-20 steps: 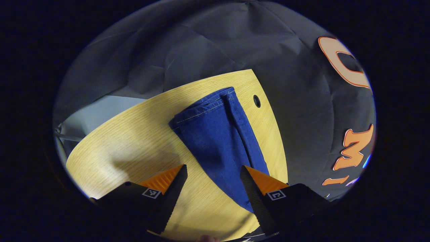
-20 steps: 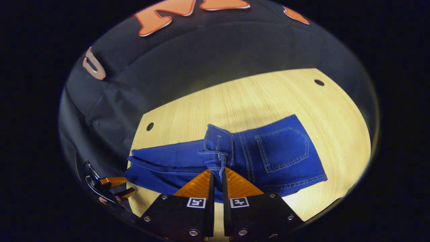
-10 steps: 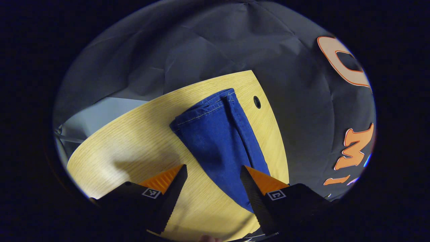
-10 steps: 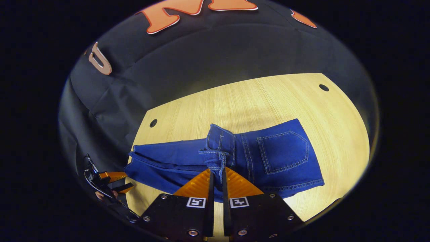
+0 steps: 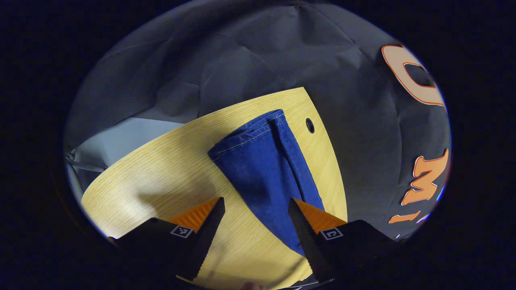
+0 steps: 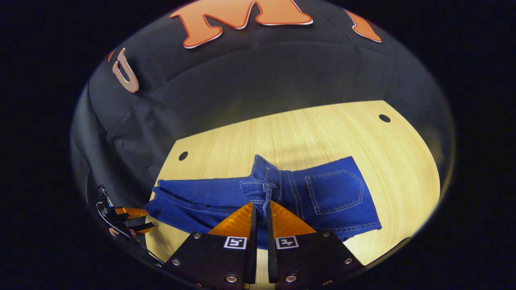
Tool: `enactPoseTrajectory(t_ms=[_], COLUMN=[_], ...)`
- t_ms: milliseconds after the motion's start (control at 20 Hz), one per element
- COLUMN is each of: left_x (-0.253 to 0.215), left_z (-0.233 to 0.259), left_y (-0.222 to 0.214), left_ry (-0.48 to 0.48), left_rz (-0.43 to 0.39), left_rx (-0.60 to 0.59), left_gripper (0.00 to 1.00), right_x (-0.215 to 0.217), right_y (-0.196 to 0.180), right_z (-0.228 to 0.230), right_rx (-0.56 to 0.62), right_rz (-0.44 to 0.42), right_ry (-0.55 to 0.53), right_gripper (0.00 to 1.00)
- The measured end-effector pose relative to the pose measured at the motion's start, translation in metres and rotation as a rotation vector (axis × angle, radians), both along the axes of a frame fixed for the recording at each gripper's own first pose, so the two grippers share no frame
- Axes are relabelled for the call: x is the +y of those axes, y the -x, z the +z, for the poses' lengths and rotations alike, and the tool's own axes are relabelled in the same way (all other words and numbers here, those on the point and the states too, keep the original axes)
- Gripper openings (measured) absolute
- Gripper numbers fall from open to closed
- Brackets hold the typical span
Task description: Grasp the waist and the cuffs of the jeans and fold them to make the two legs overlap; first hold the waist and fold one-third of the jeans toward the cuffs, then hold the cuffs and fold the remaining one-third in the same direction to finish folding.
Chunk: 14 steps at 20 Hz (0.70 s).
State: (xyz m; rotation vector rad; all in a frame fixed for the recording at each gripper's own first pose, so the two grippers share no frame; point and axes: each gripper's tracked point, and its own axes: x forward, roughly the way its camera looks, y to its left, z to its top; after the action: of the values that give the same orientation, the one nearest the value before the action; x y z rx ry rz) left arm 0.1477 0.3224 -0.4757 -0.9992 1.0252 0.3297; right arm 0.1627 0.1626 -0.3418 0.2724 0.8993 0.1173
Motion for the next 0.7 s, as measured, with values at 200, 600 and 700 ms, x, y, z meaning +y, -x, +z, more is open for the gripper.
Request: enactPoseTrajectory(t_ms=[200, 600, 700], left_x=[0.001, 0.008, 0.017], left_z=[0.004, -0.007, -0.017], left_y=[0.0, 0.008, 0.012], left_ry=[0.002, 0.062, 0.074], left_rz=[-0.002, 0.045, 0.073], left_rx=[-0.013, 0.025, 0.049], left_gripper=[0.98, 0.98, 0.98], right_x=[0.014, -0.006, -0.016], right_y=[0.001, -0.011, -0.011], right_z=[0.004, 0.03, 0.039], right_rx=[0.046, -0.026, -0.052], right_rz=[-0.008, -0.061, -0.07], right_ry=[-0.136, -0.109, -0.094], right_gripper=[0.72, 0.96, 0.97])
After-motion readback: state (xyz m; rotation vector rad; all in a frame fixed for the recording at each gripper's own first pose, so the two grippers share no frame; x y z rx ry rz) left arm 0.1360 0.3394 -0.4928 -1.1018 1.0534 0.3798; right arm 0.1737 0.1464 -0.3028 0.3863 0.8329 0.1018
